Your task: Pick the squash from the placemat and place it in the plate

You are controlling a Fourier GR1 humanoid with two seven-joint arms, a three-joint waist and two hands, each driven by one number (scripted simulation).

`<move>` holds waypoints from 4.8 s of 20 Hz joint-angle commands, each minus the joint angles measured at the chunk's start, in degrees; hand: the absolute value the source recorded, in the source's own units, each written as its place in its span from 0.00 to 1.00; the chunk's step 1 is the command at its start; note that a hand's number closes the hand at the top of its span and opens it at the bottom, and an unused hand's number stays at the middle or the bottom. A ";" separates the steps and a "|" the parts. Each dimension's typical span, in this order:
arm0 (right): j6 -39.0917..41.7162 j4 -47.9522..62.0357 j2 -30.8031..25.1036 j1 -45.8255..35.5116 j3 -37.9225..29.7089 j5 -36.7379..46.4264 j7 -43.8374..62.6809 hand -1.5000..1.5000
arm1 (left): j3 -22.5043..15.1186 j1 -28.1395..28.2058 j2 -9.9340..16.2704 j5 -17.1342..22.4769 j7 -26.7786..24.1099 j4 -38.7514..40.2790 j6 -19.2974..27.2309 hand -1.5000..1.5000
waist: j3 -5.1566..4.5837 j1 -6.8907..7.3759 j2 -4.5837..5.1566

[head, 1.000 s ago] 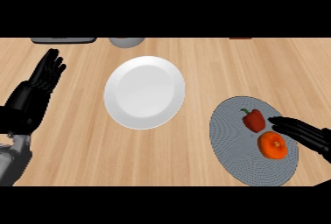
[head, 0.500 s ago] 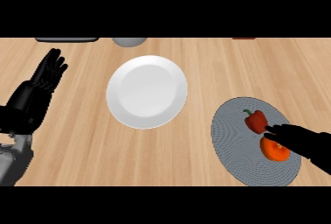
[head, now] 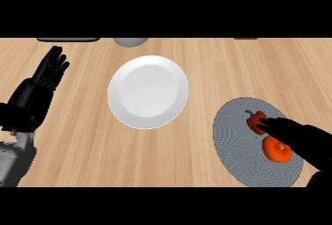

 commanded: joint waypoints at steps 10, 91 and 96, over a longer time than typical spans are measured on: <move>-3.99 16.04 8.46 0.73 0.77 15.23 -5.44 0.00 | 2.72 2.97 -5.35 -4.17 -2.15 0.19 -3.15 0.50 | 0.02 -0.19 0.04; -48.72 66.71 51.47 -59.69 10.48 -6.21 31.04 1.00 | 7.80 -5.69 -13.40 -11.77 6.39 -1.48 -11.08 0.50 | -0.02 5.29 1.23; -55.01 68.87 51.47 -58.70 9.96 -13.11 30.56 0.00 | 8.39 -6.77 -13.36 -11.50 1.84 3.54 -12.92 0.50 | -0.06 7.01 2.26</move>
